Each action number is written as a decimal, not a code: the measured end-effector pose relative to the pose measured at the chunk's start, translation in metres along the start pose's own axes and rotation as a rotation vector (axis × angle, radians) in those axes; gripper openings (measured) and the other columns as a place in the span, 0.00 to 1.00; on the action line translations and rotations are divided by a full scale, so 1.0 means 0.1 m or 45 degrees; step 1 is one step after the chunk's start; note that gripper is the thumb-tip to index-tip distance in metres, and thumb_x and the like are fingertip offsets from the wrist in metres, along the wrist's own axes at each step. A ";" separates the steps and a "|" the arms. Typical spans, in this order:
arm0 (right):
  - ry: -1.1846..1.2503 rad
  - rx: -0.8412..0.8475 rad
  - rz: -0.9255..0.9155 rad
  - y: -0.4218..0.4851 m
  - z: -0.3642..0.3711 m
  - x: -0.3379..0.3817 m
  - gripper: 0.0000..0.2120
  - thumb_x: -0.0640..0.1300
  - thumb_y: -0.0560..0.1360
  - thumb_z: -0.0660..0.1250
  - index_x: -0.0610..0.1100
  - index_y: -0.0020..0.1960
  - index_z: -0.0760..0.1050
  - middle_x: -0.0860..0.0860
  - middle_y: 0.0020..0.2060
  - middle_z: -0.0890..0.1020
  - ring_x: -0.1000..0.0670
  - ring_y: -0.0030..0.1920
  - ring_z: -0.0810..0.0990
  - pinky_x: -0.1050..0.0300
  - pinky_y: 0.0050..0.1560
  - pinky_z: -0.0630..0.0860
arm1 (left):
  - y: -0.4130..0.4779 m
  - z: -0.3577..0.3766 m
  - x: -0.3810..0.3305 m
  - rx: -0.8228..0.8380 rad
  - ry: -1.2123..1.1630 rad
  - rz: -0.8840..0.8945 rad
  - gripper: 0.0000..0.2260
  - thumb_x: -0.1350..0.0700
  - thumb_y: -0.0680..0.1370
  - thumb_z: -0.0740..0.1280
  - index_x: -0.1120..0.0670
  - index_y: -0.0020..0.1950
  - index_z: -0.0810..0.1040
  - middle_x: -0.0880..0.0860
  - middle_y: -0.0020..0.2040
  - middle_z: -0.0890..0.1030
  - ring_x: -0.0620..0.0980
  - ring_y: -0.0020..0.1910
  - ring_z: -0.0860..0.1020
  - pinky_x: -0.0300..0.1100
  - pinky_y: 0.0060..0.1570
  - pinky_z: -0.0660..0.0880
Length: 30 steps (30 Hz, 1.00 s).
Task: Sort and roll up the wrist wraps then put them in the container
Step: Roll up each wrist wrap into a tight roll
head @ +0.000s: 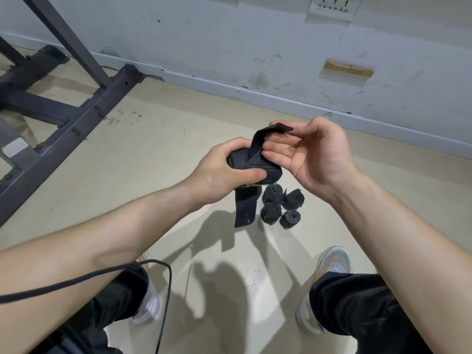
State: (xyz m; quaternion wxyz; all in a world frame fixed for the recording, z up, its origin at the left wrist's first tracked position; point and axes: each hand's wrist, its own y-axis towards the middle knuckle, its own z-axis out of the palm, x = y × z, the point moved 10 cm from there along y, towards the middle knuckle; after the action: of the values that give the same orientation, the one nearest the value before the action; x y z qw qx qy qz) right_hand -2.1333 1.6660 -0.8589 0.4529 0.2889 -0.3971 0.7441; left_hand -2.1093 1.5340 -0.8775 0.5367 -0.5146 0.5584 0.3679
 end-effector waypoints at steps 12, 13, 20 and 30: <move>-1.029 0.004 -0.297 0.07 -0.08 0.18 0.10 0.35 0.76 0.73 0.45 0.41 0.77 0.55 0.24 0.67 0.57 0.25 0.64 0.66 0.28 0.63 | -0.10 0.07 -0.06 -0.076 0.423 0.113 0.32 0.57 0.68 0.81 0.45 0.61 0.63 0.46 0.59 0.77 0.47 0.57 0.77 0.40 0.59 0.74; -1.059 0.010 -0.314 0.07 -0.07 0.18 0.10 0.35 0.76 0.73 0.45 0.41 0.77 0.56 0.23 0.64 0.57 0.25 0.62 0.66 0.28 0.62 | -0.12 0.10 -0.06 -0.077 0.433 0.127 0.33 0.57 0.69 0.80 0.44 0.61 0.61 0.45 0.60 0.76 0.45 0.57 0.77 0.37 0.57 0.73; -0.934 -0.044 -0.333 0.08 -0.15 0.07 0.08 0.42 0.72 0.77 0.47 0.39 0.78 0.44 0.31 0.72 0.48 0.34 0.70 0.55 0.38 0.67 | -0.18 0.13 -0.20 -0.102 0.421 0.243 0.37 0.60 0.69 0.79 0.42 0.63 0.56 0.45 0.58 0.76 0.38 0.48 0.78 0.31 0.46 0.74; -0.882 -0.145 -0.343 0.11 -0.13 -0.06 0.06 0.40 0.78 0.72 0.50 0.43 0.81 0.55 0.36 0.80 0.55 0.38 0.78 0.58 0.43 0.73 | -0.17 0.05 -0.22 -0.154 0.493 0.302 0.29 0.60 0.68 0.79 0.42 0.62 0.71 0.47 0.62 0.68 0.33 0.59 0.71 0.22 0.54 0.65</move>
State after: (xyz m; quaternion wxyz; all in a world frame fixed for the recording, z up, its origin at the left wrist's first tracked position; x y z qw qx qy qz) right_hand -2.1411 1.6718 -0.8744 0.4009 0.5474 -0.5259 0.5129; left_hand -2.0943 1.5391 -0.8538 0.3409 -0.5376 0.6843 0.3556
